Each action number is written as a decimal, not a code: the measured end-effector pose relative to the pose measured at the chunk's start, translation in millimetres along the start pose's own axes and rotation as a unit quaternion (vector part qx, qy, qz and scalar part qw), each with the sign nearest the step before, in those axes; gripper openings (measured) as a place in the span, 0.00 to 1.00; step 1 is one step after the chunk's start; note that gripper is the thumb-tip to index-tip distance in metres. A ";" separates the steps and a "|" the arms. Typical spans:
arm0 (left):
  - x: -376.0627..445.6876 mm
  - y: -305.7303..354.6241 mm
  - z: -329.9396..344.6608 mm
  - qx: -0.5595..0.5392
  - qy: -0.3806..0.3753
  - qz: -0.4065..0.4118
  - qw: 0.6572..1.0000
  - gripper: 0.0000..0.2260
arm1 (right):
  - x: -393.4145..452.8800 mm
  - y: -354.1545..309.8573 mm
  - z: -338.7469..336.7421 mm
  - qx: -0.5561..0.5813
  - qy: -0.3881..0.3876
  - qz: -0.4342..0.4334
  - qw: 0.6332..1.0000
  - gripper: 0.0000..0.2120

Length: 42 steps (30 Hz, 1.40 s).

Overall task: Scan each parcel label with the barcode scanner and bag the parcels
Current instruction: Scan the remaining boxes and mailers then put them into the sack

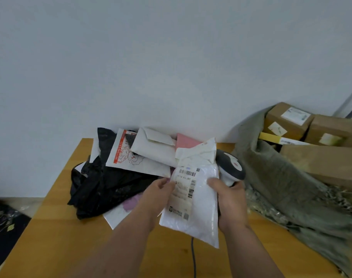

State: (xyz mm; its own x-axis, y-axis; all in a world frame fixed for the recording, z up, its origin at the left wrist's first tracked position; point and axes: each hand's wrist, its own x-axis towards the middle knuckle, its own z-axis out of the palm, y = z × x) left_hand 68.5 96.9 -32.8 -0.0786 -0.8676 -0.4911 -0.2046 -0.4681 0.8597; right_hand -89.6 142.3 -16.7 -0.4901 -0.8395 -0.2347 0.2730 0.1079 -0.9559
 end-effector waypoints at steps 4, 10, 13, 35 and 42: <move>0.5 4.1 2.4 -0.044 0.014 -0.017 0.999 0.06 | 7.9 -4.2 -13.3 0.000 -0.003 0.008 1.000 0.15; -3.5 12.5 26.9 -0.074 0.009 -0.029 0.997 0.04 | 25.3 -5.0 -48.5 -0.029 0.053 0.028 0.998 0.20; -5.2 16.2 43.6 -0.053 0.070 0.010 0.996 0.02 | 31.5 -9.6 -65.3 -0.065 0.108 0.022 0.992 0.18; -22.0 22.4 93.6 -0.052 0.273 0.124 0.952 0.03 | 17.6 -47.5 -107.2 -0.064 -0.188 0.106 0.974 0.06; -31.4 19.3 104.2 -0.061 0.281 0.131 0.949 0.03 | 14.5 -50.4 -120.0 -0.069 -0.205 0.098 0.971 0.05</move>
State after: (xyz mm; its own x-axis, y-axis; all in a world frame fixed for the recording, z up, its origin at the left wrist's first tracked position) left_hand -34.6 132.7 -15.5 0.4282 -0.8935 -0.1351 -0.1329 -0.2101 0.9686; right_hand -209.8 188.5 7.0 -0.0611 -0.9344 -0.3509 0.2005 0.3328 -0.9214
